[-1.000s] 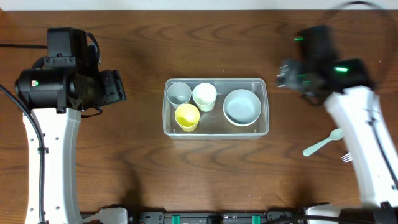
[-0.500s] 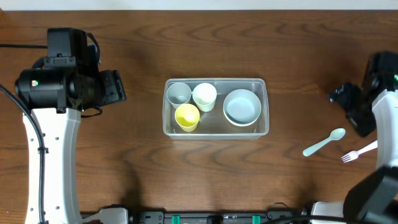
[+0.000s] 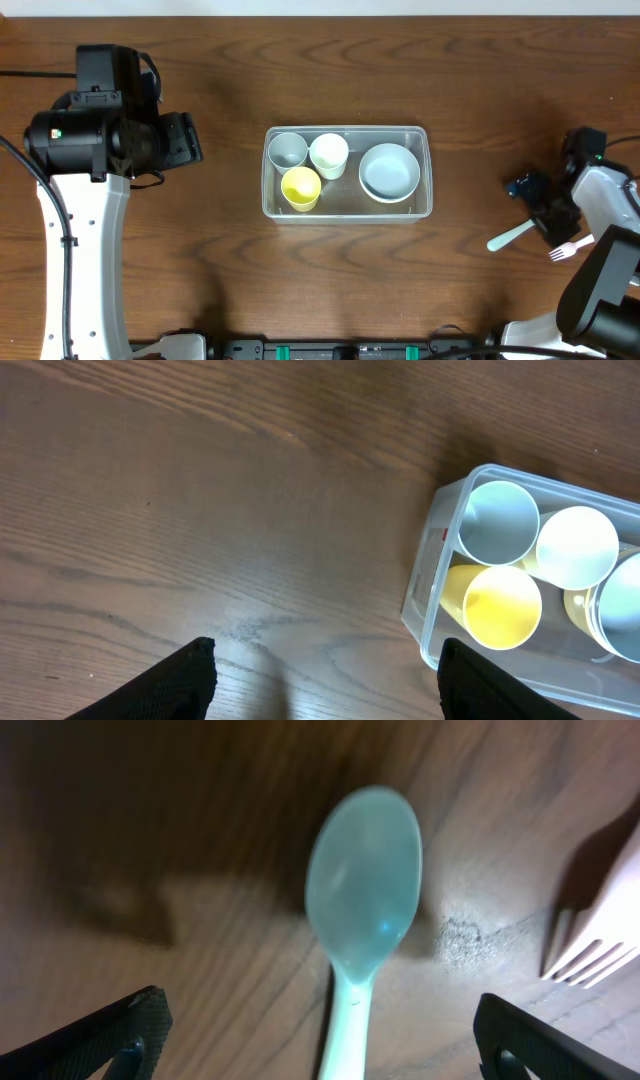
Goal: Pack container
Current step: 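Lower the right gripper to the mint-green spoon and grasp it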
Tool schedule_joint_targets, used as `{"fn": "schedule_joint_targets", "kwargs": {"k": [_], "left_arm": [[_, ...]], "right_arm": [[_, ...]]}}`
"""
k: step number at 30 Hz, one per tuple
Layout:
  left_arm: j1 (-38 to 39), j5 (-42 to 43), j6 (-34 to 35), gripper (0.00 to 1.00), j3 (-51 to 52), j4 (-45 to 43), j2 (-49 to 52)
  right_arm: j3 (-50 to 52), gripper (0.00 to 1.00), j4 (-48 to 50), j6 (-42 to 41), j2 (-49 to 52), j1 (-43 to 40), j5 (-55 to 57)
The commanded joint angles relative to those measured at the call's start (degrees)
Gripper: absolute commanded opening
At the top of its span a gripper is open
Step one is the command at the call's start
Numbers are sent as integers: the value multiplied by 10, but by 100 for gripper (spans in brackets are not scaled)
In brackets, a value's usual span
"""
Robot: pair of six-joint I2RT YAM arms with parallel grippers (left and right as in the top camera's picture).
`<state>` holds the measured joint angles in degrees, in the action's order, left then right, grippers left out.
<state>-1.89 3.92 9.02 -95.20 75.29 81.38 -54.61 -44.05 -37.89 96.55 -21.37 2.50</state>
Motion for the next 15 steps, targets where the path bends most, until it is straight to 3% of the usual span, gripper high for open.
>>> {"fn": "schedule_joint_targets", "kwargs": {"k": [1, 15], "left_arm": [[-3, 0, 1, 71, 5, 3, 4], [-3, 0, 1, 71, 5, 6, 4]], "right_arm": [[23, 97, 25, 4, 2, -3, 0], [50, 95, 57, 3, 2, -3, -2]]}}
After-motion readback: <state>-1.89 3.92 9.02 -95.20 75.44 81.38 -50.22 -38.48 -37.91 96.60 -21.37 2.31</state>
